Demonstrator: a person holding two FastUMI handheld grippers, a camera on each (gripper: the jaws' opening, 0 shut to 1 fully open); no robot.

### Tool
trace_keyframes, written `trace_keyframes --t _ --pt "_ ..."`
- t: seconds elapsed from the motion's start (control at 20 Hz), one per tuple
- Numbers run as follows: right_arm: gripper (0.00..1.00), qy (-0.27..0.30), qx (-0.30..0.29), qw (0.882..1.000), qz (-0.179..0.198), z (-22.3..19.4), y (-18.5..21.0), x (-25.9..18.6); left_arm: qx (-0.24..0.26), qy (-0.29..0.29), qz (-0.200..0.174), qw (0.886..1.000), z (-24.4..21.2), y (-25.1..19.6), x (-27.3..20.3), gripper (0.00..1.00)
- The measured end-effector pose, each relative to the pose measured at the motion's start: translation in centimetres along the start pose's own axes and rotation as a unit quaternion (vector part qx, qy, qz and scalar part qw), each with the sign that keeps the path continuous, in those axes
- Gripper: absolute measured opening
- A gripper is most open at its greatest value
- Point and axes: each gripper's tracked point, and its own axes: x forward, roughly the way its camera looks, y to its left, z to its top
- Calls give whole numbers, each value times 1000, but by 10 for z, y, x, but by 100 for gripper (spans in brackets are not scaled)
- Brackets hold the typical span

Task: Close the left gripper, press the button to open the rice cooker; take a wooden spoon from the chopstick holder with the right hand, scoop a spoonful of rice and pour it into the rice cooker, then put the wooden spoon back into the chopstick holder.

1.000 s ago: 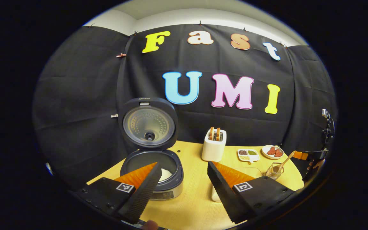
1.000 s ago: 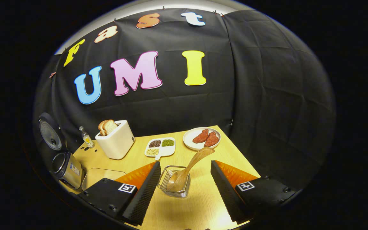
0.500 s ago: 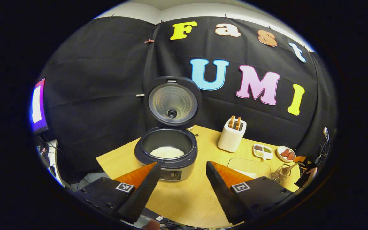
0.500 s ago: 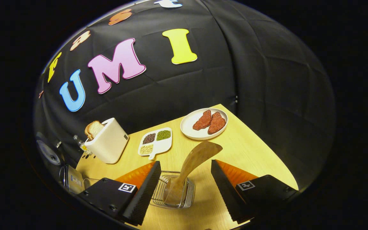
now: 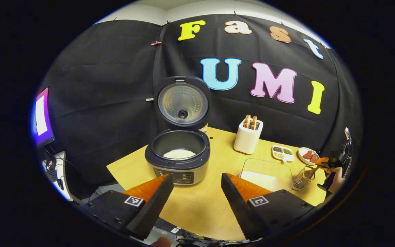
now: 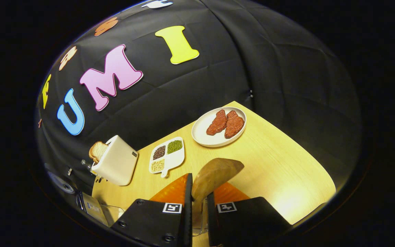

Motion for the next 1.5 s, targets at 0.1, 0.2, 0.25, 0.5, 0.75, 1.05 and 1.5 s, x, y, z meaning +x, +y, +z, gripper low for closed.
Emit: trace_keyframes --t 0.1,0.2,0.25,0.5,0.75,1.05,1.5 --pt "18 -4 -12 1000 4 1 7 -5 6 -2 -17 1000 1 -7 3 96" --pt "17 -21 -31 999 6 7 14 -19 13 -8 -37 999 6 -14 4 96" --pt "17 -32 -39 999 6 13 19 -27 19 -13 -50 999 10 -16 4 96" --pt "17 -89 -73 993 4 49 48 -73 43 -25 -109 993 13 -15 13 96" --pt "16 -136 -91 986 22 71 94 -127 56 -27 -155 986 8 6 32 96" --pt "17 -133 -102 984 63 48 161 -158 72 -32 -187 979 7 35 49 96" --pt "16 -94 -149 976 125 -28 237 -143 62 -9 -200 978 -11 63 62 96"
